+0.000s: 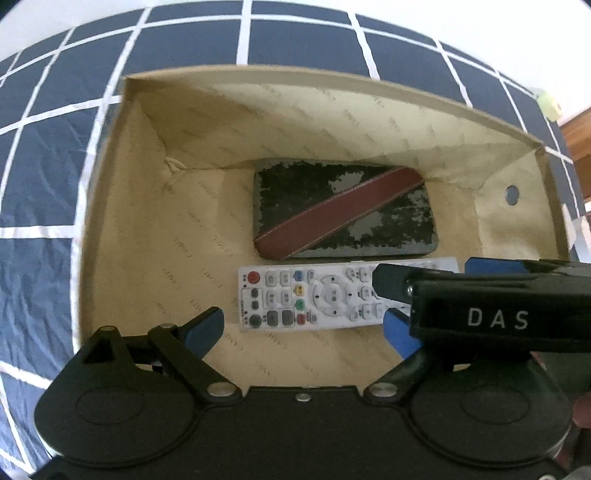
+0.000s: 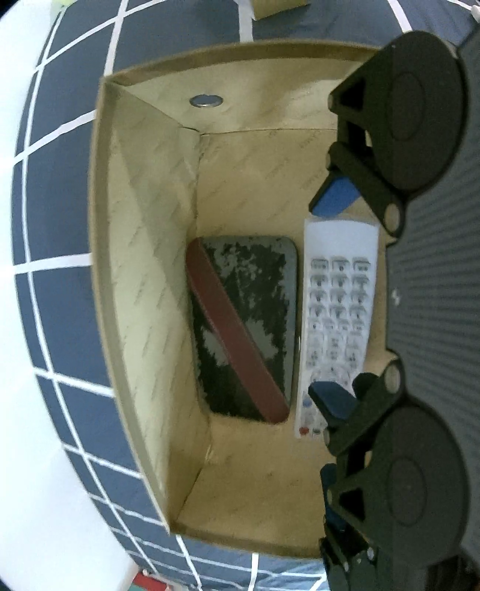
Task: Organize objects
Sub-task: 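Lower the TV remote into the box beside the phone case, then open the right gripper and lift it away from the box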
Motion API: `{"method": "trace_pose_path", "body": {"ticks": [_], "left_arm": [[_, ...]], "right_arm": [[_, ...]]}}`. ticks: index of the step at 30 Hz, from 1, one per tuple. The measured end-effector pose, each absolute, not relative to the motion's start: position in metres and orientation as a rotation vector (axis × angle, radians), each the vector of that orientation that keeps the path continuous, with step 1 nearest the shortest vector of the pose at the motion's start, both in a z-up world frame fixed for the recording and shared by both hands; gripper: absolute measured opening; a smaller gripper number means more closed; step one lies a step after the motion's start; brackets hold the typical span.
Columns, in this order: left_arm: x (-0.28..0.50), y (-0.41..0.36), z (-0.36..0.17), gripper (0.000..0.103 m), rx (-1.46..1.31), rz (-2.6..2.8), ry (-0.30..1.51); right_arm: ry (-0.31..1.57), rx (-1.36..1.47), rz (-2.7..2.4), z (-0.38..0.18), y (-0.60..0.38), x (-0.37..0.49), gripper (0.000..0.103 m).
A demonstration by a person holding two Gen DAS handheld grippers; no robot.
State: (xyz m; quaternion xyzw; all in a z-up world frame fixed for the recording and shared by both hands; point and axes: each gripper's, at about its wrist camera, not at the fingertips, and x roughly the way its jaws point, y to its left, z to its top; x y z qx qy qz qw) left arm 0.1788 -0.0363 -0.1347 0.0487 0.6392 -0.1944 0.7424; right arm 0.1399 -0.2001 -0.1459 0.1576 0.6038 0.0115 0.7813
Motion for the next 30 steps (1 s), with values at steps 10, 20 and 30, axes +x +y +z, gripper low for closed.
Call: {"method": "trace_pose_path", "body": {"ticks": [10,20,30], "left_arm": [[0.15,-0.032,-0.083,0.095,0.111,-0.382,1.313],[0.112,-0.041,-0.049,0.103,0.13,-0.381,1.25],[0.085,-0.055,-0.044,0.103,0.183,-0.393,1.232]], "right_arm": [[1.22,0.337,0.073,-0.099,-0.189,0.125,0.096],[1.137,0.34,0.056,-0.057,-0.203,0.074,0.103],[1.082,0.385,-0.04,-0.043,-0.228,0.027,0.103]]}}
